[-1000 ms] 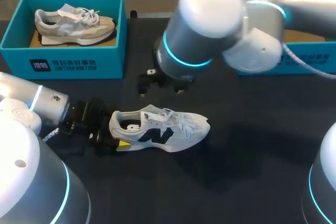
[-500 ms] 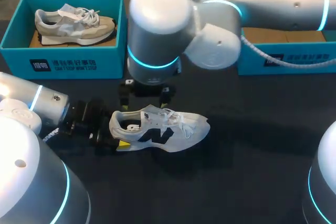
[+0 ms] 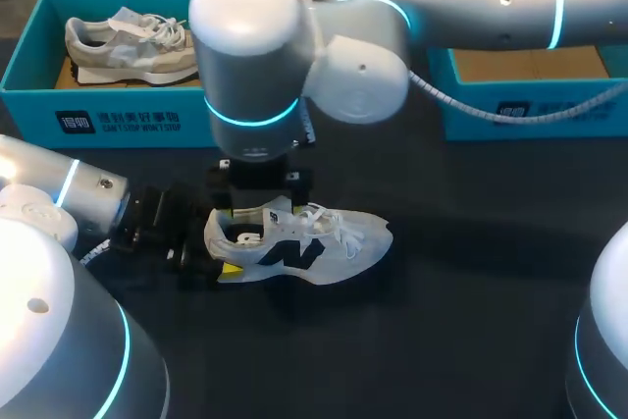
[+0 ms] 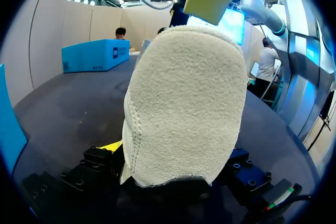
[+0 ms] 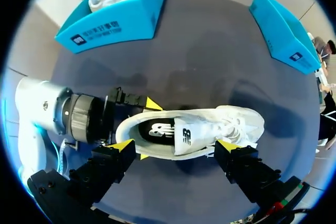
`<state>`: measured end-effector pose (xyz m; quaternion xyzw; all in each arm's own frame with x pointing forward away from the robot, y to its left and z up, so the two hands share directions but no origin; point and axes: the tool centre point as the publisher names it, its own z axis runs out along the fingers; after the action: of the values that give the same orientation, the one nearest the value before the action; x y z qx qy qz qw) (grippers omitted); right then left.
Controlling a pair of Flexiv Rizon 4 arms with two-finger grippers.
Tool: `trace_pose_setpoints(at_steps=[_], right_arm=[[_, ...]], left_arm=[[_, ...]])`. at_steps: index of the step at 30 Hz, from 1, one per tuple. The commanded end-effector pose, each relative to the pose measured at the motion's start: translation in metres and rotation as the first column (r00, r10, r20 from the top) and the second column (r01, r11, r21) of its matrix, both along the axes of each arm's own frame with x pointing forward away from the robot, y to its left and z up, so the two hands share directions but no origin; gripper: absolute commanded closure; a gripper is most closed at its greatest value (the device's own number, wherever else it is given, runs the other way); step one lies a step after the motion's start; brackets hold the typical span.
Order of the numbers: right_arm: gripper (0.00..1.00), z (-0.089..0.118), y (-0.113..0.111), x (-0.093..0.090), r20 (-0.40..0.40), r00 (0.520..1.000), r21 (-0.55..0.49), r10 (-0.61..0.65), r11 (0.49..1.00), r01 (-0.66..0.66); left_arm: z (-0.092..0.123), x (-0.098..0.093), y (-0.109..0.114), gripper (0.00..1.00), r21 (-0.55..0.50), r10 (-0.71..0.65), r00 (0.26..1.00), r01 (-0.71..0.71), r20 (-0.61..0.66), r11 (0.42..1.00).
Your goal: Take the shoe out of the shoebox, open the shoe tongue, remove and reinsert the insole, then place the shoe into the shoebox
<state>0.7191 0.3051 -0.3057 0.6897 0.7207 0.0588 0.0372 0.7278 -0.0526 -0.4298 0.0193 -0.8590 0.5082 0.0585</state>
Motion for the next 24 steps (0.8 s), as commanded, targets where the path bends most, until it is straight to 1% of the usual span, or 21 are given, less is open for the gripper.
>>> trace_pose_setpoints(at_steps=[1, 4, 11, 15, 16, 18, 20, 24], right_arm=[[0.0, -0.01, 0.007, -0.002, -0.009, 0.999, -0.057, -0.032, 0.998, 0.031], [0.0, -0.015, 0.004, -0.003, -0.027, 0.999, -0.095, -0.045, 0.995, 0.042], [0.0, -0.021, -0.003, -0.005, -0.036, 0.996, -0.144, -0.077, 0.987, 0.071], [0.0, -0.026, -0.006, -0.003, -0.044, 0.995, -0.199, -0.087, 0.977, 0.077], [0.0, -0.027, -0.006, -0.003, -0.039, 0.995, -0.207, -0.088, 0.975, 0.079], [0.0, -0.03, -0.007, -0.001, -0.036, 0.994, -0.265, -0.099, 0.961, 0.086], [0.0, -0.032, -0.007, 0.0, -0.024, 0.993, -0.299, -0.112, 0.949, 0.1], [0.0, -0.035, -0.008, 0.001, -0.019, 0.993, -0.337, -0.115, 0.936, 0.102]], left_arm=[[-0.008, -0.001, -0.004, 1.0, 0.003, 0.0, 1.0, 0.0, -0.001, 1.0], [-0.008, -0.001, -0.004, 1.0, 0.003, 0.0, 1.0, 0.0, -0.001, 1.0], [-0.008, -0.001, -0.004, 1.0, 0.003, 0.0, 1.0, 0.0, -0.001, 1.0], [-0.008, -0.001, -0.004, 1.0, 0.003, 0.0, 1.0, 0.0, -0.001, 1.0], [-0.008, -0.001, -0.004, 1.0, 0.003, 0.0, 1.0, 0.0, -0.001, 1.0], [-0.008, -0.001, -0.004, 1.0, 0.003, 0.0, 1.0, 0.0, -0.001, 1.0], [-0.008, -0.001, -0.004, 1.0, 0.003, 0.0, 1.0, 0.0, -0.001, 1.0], [-0.008, -0.001, -0.004, 1.0, 0.003, 0.0, 1.0, 0.0, -0.001, 1.0]])
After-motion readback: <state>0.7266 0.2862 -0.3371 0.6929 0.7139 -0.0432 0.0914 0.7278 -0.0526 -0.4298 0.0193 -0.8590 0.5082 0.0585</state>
